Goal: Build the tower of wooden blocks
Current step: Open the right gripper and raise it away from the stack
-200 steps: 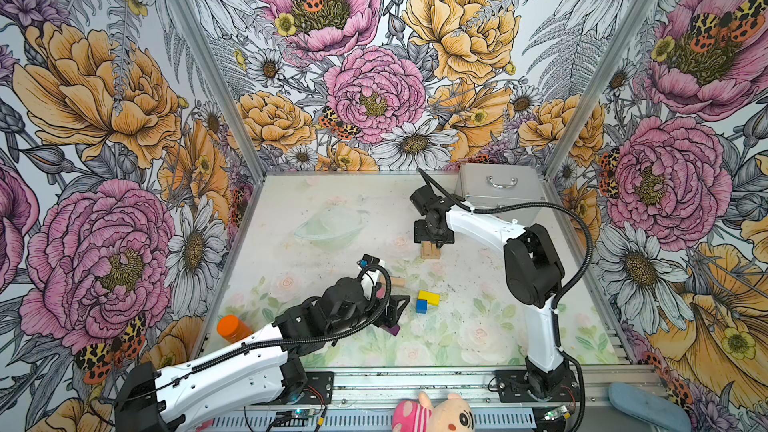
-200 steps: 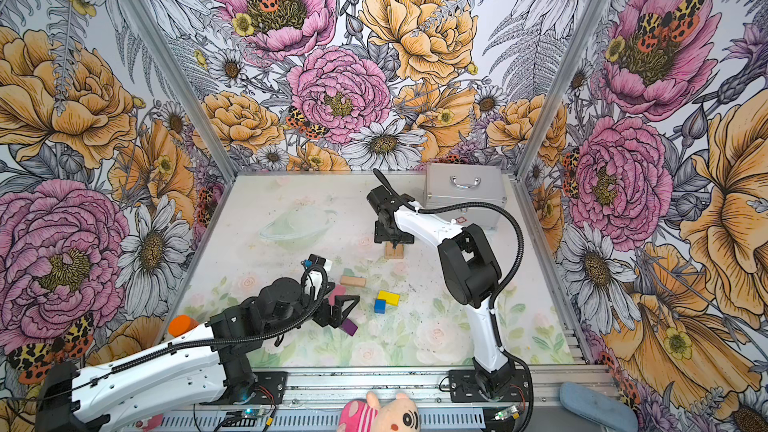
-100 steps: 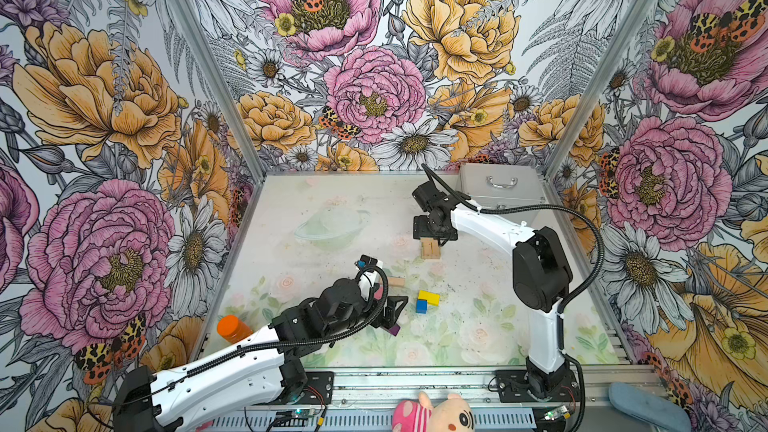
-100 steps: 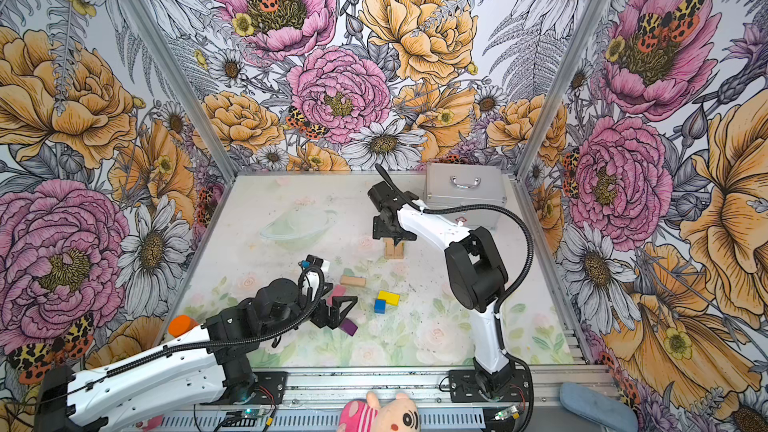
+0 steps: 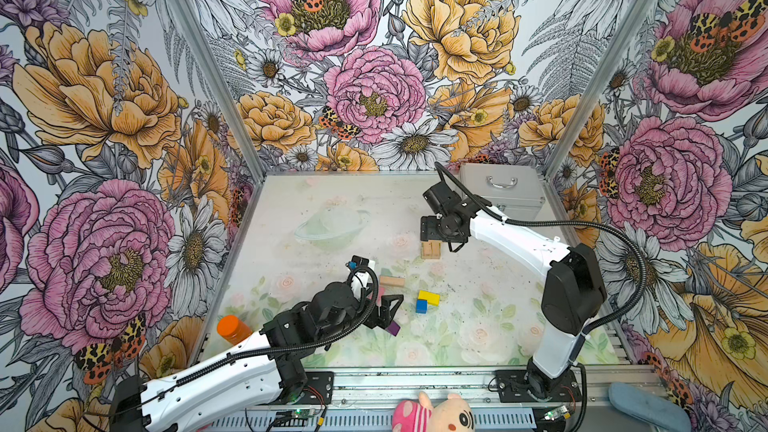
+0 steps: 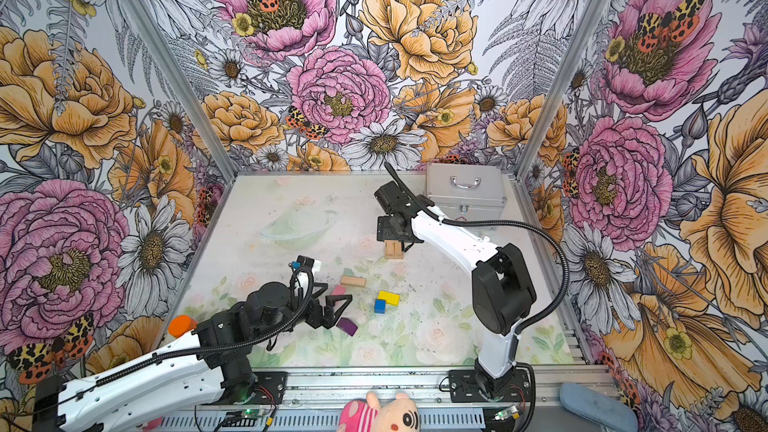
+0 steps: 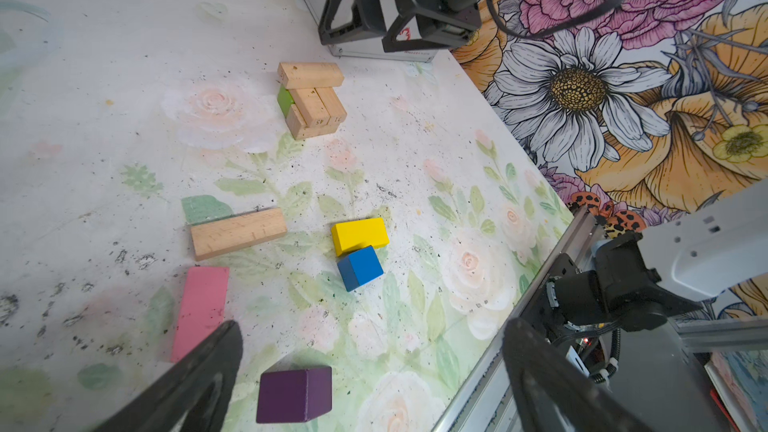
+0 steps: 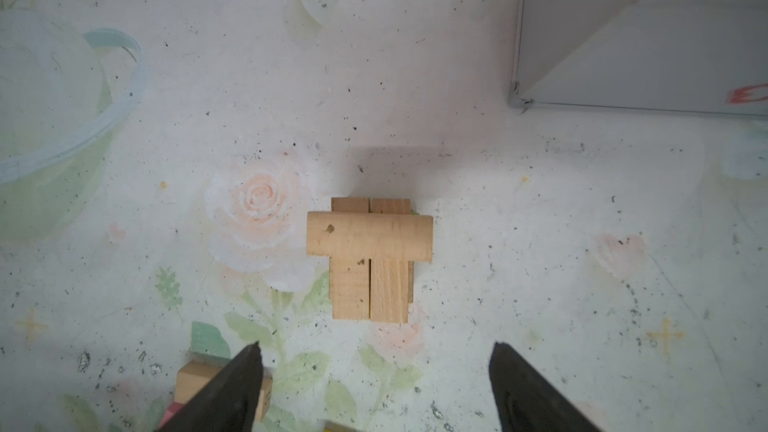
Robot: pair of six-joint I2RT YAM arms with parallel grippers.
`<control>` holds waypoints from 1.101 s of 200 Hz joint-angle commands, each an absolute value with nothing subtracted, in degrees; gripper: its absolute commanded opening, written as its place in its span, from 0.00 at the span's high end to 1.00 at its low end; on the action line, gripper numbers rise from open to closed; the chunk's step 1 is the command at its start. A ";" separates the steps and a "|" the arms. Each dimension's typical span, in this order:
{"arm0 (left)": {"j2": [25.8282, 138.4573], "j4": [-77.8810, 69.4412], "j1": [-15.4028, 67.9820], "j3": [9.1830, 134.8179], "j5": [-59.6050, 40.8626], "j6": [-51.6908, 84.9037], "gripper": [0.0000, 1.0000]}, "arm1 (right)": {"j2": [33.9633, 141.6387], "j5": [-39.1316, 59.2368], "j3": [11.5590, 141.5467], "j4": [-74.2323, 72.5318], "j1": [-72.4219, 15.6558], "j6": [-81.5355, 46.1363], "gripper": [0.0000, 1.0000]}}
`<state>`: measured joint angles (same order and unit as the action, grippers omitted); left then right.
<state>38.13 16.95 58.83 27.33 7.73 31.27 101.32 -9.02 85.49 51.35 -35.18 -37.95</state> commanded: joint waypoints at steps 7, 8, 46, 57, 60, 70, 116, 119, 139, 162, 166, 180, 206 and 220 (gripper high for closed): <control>35.46 18.26 62.48 25.65 13.75 34.81 0.02 | 95.73 -9.91 80.48 50.25 -36.97 -38.79 0.13; 35.40 18.31 62.70 25.62 13.95 34.94 0.02 | 95.55 -9.88 80.32 50.22 -37.03 -38.86 0.13; 33.76 20.87 72.02 24.65 23.09 39.19 0.01 | 89.95 -10.63 73.72 48.97 -39.74 -40.64 0.13; 33.83 21.37 74.61 24.61 24.99 40.42 0.01 | 88.48 -10.74 72.19 48.71 -40.44 -41.09 0.13; 33.83 21.51 75.27 24.57 25.63 40.77 0.01 | 88.12 -10.84 71.81 48.65 -40.58 -41.25 0.13; 34.00 21.76 78.15 24.52 27.50 41.74 0.01 | 86.70 -10.98 70.60 48.44 -41.26 -41.65 0.13; 36.23 22.92 86.03 25.58 33.94 44.85 0.01 | 81.34 -10.95 66.33 47.99 -42.53 -42.58 0.13; 36.50 23.06 86.19 25.79 34.19 45.01 0.01 | 81.11 -10.94 66.13 47.99 -42.54 -42.60 0.13; 38.45 24.32 87.35 27.34 35.48 45.54 0.01 | 79.68 -11.20 64.93 47.90 -42.61 -42.57 0.13; 40.07 24.43 87.75 28.47 35.60 45.25 0.01 | 79.54 -10.91 64.47 47.85 -42.63 -42.24 0.13; 40.23 24.39 87.72 28.68 35.68 45.04 0.01 | 79.55 -10.78 64.51 47.81 -42.63 -42.17 0.13; 40.67 24.39 87.78 29.08 35.88 44.69 0.01 | 79.69 -10.90 64.51 47.81 -42.63 -41.90 0.13; 40.87 24.75 87.68 29.44 36.20 44.12 0.01 | 79.72 -11.41 64.43 47.57 -42.57 -41.66 0.13; 40.87 25.04 87.53 29.62 36.30 43.92 0.01 | 79.38 -11.69 64.15 47.14 -42.60 -41.65 0.13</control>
<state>40.77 24.18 87.26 27.97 34.37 44.62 80.68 -9.93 64.97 48.71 -42.22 -41.56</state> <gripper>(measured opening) 0.987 0.872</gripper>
